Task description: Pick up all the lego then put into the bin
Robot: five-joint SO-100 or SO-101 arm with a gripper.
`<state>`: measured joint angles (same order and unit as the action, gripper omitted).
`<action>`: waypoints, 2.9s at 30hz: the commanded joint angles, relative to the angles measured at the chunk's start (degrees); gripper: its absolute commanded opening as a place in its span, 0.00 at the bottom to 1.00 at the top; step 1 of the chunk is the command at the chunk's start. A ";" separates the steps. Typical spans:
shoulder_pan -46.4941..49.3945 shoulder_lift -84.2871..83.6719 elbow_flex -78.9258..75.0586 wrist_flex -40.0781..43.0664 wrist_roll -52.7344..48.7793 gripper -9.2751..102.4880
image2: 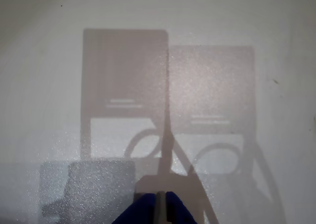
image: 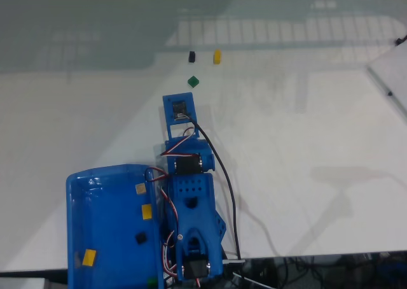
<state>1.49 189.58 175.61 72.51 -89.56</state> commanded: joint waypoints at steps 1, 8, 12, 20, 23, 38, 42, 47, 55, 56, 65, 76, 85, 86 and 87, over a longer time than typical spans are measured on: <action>0.53 0.97 2.11 0.26 0.00 0.09; 0.53 0.97 2.11 0.26 0.00 0.09; 0.53 0.97 2.11 0.26 0.00 0.09; 0.35 0.97 2.11 0.26 0.09 0.09; 0.35 0.97 2.11 0.26 0.09 0.09; 0.18 0.97 2.11 0.26 0.26 0.09; 0.18 0.97 2.11 0.26 0.44 0.09; 0.18 0.97 2.11 0.26 0.79 0.09; 0.18 0.97 2.11 -0.09 1.14 0.09; 0.18 0.97 2.11 -0.18 1.05 0.09; 2.37 -9.93 0.26 -22.15 3.78 0.36; 5.89 -54.49 -30.67 -38.85 26.81 0.40; 7.29 -80.95 -55.11 -35.16 35.51 0.39; 7.38 -83.41 -57.22 -34.45 35.77 0.38; 7.73 -85.61 -59.41 -34.19 36.91 0.38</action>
<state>8.53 106.96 122.87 37.71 -54.23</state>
